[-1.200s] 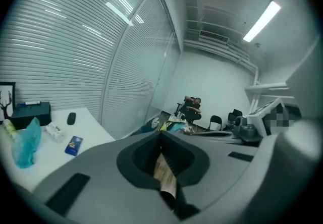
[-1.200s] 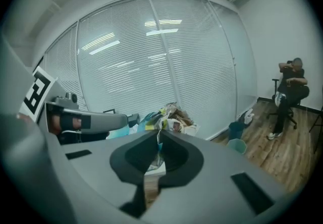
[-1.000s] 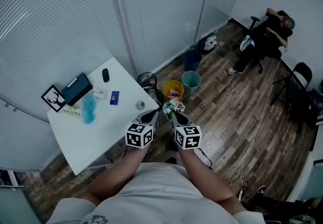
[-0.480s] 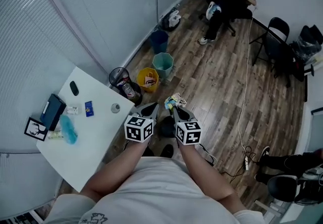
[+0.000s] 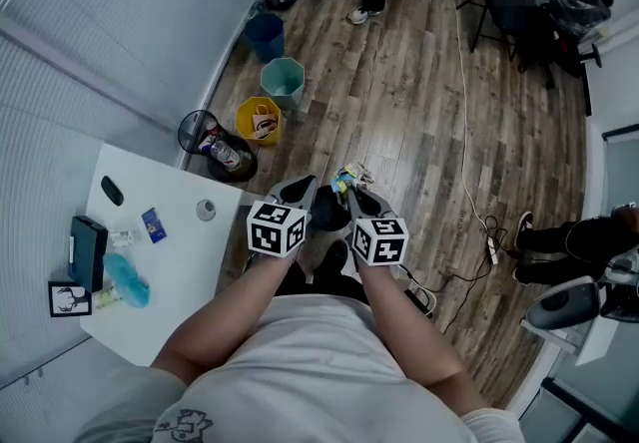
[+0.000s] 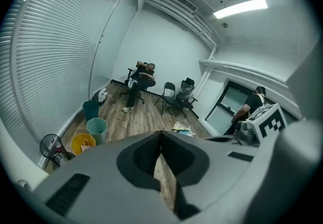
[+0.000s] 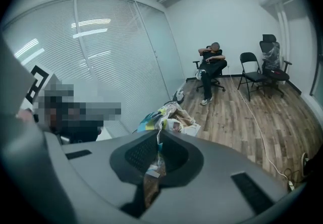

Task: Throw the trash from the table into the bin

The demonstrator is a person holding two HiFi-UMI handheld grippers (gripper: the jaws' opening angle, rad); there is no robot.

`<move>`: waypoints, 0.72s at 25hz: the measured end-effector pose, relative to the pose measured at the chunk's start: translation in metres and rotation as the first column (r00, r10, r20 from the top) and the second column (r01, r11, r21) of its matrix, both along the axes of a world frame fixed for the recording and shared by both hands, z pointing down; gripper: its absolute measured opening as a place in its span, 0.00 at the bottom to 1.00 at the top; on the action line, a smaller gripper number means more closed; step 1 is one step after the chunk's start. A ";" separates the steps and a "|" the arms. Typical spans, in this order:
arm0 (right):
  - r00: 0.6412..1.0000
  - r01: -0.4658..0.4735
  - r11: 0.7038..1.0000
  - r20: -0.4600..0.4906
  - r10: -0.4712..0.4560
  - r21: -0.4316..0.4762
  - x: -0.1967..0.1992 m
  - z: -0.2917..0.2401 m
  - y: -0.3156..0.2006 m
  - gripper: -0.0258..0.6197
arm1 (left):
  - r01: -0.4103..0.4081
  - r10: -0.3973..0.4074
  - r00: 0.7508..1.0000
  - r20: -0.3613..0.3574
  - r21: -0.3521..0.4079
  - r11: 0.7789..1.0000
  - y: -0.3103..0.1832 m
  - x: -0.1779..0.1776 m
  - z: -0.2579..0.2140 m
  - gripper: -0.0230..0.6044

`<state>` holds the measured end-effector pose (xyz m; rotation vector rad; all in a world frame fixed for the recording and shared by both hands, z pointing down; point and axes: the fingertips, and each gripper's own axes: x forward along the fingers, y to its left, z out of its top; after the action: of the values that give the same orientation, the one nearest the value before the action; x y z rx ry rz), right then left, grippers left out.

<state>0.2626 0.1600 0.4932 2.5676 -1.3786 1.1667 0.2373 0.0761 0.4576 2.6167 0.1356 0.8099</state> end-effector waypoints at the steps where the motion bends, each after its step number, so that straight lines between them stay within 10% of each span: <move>1: 1.000 -0.003 1.000 0.000 0.003 -0.018 -0.001 0.007 0.003 0.06 | -0.017 0.017 1.000 0.006 -0.004 1.000 0.003 0.001 0.006 0.05; 18: 0.980 0.035 0.989 0.198 -0.006 -0.143 -0.016 0.135 0.043 0.06 | -0.057 0.061 0.981 0.185 -0.031 0.998 0.027 -0.009 0.123 0.05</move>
<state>0.2464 0.2028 0.6279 2.3868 -1.2935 1.4940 0.2286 0.1034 0.5801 2.5079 0.1703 1.0612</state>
